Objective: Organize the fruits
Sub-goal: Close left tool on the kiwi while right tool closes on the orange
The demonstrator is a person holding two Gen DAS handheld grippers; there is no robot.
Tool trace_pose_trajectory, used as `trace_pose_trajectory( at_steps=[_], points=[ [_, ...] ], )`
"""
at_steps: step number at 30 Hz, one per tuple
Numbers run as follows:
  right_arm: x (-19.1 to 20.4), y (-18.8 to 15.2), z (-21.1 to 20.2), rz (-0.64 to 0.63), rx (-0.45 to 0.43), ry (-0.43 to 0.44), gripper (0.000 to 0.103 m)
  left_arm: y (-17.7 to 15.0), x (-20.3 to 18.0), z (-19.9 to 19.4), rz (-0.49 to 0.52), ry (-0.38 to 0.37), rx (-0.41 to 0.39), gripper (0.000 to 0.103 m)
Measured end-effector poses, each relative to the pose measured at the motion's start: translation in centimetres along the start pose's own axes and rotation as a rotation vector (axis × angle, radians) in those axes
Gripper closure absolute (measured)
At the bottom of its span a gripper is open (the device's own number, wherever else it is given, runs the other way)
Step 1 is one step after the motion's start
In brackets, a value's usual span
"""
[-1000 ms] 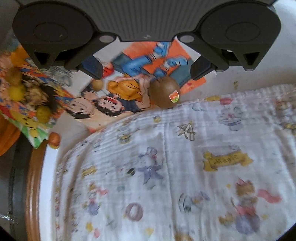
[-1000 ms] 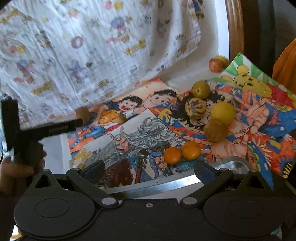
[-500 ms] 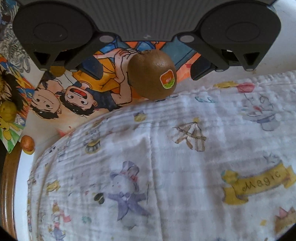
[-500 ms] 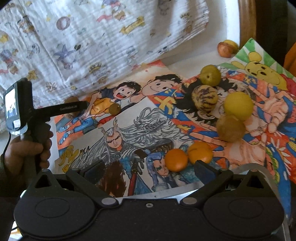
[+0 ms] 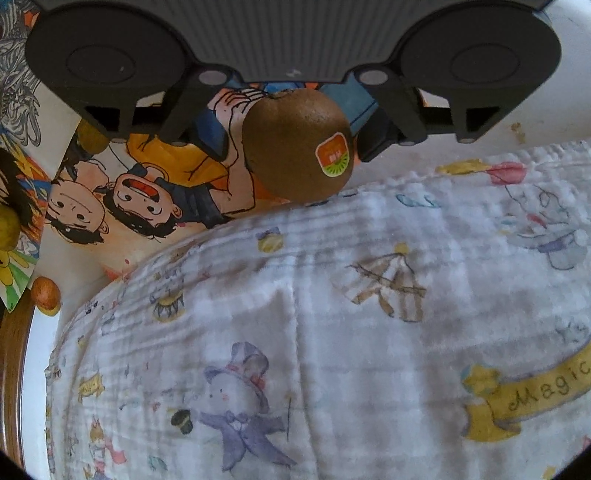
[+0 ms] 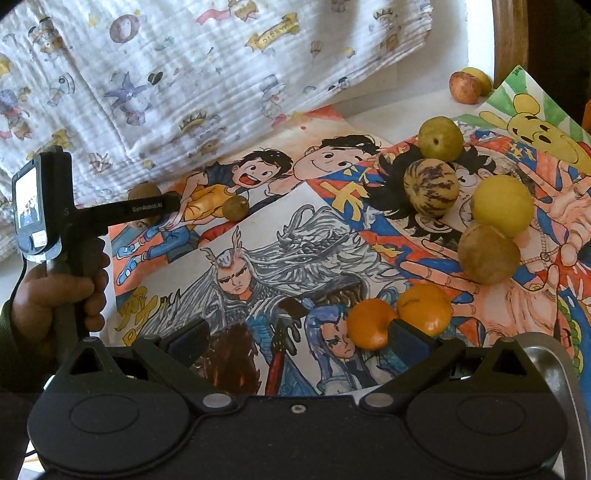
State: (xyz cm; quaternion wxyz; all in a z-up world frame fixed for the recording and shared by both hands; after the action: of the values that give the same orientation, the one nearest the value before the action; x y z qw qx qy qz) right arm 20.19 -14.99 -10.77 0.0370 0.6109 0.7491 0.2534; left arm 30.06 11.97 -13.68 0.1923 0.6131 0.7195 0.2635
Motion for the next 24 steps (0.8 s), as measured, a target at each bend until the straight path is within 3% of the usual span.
trace_pose_trajectory(
  at_steps=[7,14,24],
  points=[
    [0.0,0.0,0.3,-0.001,0.004,0.004,0.001,0.0,0.4,-0.2,-0.004,0.0,-0.002,0.036],
    [0.0,-0.3,0.4,0.004,0.013,0.0,0.001,-0.2,0.6,-0.8,0.007,0.003,-0.004,0.04],
    [-0.9,-0.2,1.1,0.016,-0.014,-0.04,0.002,-3.4,-2.6,-5.2,0.069,-0.129,0.019,0.04]
  ],
)
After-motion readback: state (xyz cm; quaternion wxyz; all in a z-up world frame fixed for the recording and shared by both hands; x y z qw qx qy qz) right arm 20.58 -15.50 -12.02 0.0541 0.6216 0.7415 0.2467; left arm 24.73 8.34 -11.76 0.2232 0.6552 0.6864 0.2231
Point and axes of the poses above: each gripper's, at about its wrist camera, not at the fingertips, and z roughly the way its jaws point, x to its left, y to its top, the point moved 2 cm from there along z, roughly the way its jaws point, and after that the axes turned 12 degrees about x, right-handed, at the moved point
